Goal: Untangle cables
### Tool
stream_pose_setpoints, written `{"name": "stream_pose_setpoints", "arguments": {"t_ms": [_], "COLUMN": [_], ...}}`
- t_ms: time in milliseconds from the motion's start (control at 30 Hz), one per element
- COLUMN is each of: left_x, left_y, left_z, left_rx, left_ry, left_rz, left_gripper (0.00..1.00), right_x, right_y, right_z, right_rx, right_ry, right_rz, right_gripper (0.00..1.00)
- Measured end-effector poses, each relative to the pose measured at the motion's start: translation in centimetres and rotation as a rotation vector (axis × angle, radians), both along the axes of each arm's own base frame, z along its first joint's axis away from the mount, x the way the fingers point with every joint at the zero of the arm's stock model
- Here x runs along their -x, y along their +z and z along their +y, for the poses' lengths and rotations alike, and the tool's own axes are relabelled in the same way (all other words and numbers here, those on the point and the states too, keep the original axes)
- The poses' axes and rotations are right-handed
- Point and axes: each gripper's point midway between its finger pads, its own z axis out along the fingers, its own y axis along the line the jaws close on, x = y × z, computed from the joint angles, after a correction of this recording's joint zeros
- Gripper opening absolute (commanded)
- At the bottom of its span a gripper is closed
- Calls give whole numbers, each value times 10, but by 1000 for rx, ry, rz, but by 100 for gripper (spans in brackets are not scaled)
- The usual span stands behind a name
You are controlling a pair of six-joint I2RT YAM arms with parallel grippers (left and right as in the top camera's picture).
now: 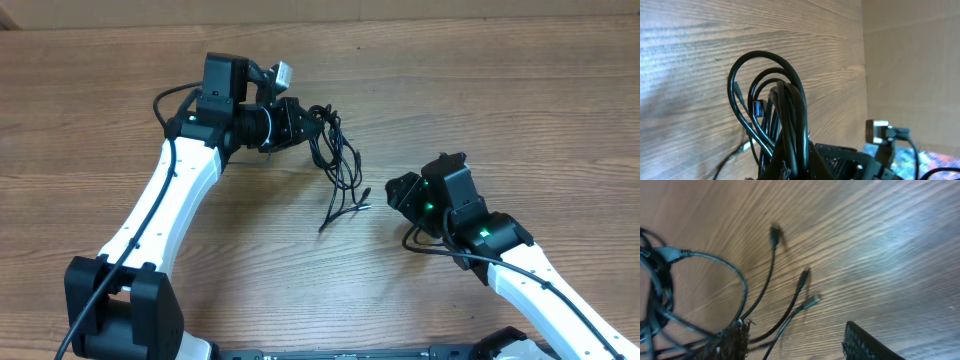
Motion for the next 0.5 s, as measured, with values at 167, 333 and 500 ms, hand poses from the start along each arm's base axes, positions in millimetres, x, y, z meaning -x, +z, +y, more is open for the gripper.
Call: {"name": "stream_pose_setpoints", "arguments": {"t_ms": [167, 333, 500], "left_x": [8, 24, 38], "left_y": [7, 23, 37], "left_z": [-7, -19, -27], "left_rx": [7, 82, 160], "left_ry": [-138, -323, -448], "left_rz": [-130, -283, -401], "left_gripper": [4, 4, 4], "right_x": [-5, -2, 5], "right_y": [20, 53, 60], "right_z": [30, 68, 77], "right_rx": [-67, -174, -209], "right_ry": [205, 458, 540], "right_rz": [-109, -267, -294], "right_gripper": [62, 69, 69]}}
